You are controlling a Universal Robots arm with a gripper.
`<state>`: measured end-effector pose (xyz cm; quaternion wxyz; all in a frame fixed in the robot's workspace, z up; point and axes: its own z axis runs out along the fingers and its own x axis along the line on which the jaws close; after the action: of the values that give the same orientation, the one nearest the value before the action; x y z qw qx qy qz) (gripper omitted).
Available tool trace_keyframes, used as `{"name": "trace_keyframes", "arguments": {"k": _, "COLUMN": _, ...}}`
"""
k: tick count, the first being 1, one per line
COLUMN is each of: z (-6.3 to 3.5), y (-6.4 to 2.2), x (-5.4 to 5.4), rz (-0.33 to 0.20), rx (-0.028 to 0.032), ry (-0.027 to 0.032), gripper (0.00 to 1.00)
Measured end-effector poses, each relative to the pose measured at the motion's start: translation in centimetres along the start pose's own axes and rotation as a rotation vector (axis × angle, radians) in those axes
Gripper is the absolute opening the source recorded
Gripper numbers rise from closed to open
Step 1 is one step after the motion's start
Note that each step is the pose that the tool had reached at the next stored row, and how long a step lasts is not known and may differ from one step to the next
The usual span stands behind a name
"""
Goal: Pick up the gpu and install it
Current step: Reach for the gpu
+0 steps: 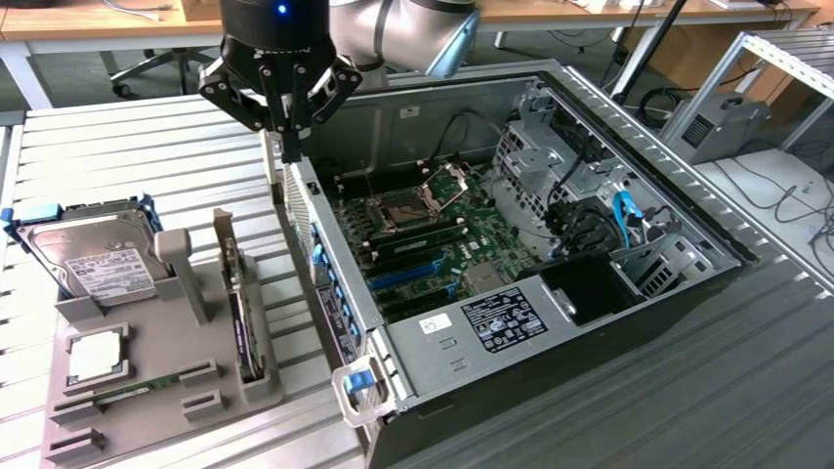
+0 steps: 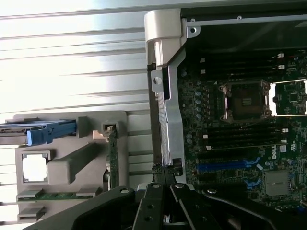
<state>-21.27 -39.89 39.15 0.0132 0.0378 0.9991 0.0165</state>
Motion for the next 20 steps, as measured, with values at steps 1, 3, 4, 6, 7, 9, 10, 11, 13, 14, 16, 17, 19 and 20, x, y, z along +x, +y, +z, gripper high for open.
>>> {"name": "trace_keyframes", "arguments": {"k": 1, "z": 0.00, "y": 0.00, "x": 0.1, "rz": 0.000, "rx": 0.0001, "ry": -0.0001, "gripper": 0.11}}
{"name": "trace_keyframes", "arguments": {"k": 3, "z": 0.00, "y": -0.01, "x": 0.2, "rz": 0.000, "rx": 0.0003, "ry": -0.0001, "gripper": 0.11}}
{"name": "trace_keyframes", "arguments": {"k": 4, "z": 0.01, "y": -0.02, "x": 0.2, "rz": 0.000, "rx": 0.0004, "ry": -0.0001, "gripper": 0.11}}
{"name": "trace_keyframes", "arguments": {"k": 6, "z": 0.00, "y": -0.02, "x": 0.3, "rz": 0.000, "rx": 0.0007, "ry": -0.0001, "gripper": 0.11}}
{"name": "trace_keyframes", "arguments": {"k": 7, "z": 0.00, "y": -0.03, "x": 0.4, "rz": 0.000, "rx": 0.0008, "ry": -0.0001, "gripper": 0.11}}
{"name": "trace_keyframes", "arguments": {"k": 9, "z": 0.01, "y": -0.04, "x": 0.5, "rz": 0.000, "rx": 0.0010, "ry": -0.0001, "gripper": 0.11}}
{"name": "trace_keyframes", "arguments": {"k": 10, "z": 0.01, "y": -0.05, "x": 0.6, "rz": 0.000, "rx": 0.0012, "ry": -0.0001, "gripper": 0.11}}
{"name": "trace_keyframes", "arguments": {"k": 11, "z": 0.01, "y": -0.05, "x": 0.7, "rz": 0.000, "rx": 0.0013, "ry": -0.0002, "gripper": 0.11}}
{"name": "trace_keyframes", "arguments": {"k": 13, "z": 0.01, "y": -0.06, "x": 0.8, "rz": 0.000, "rx": 0.0015, "ry": -0.0002, "gripper": 0.11}}
{"name": "trace_keyframes", "arguments": {"k": 14, "z": 0.01, "y": -0.06, "x": 0.9, "rz": 0.000, "rx": 0.0017, "ry": -0.0001, "gripper": 0.11}}
{"name": "trace_keyframes", "arguments": {"k": 16, "z": 0.01, "y": -0.07, "x": 1.0, "rz": 0.000, "rx": 0.0018, "ry": -0.0002, "gripper": 0.11}}
{"name": "trace_keyframes", "arguments": {"k": 17, "z": 0.01, "y": -0.08, "x": 1.0, "rz": 0.000, "rx": 0.0020, "ry": -0.0002, "gripper": 0.11}}
{"name": "trace_keyframes", "arguments": {"k": 19, "z": 0.01, "y": -0.09, "x": 1.2, "rz": 0.000, "rx": 0.0022, "ry": -0.0002, "gripper": 0.11}}
{"name": "trace_keyframes", "arguments": {"k": 20, "z": 0.01, "y": -0.10, "x": 1.2, "rz": 0.000, "rx": 0.0023, "ry": -0.0002, "gripper": 0.11}}
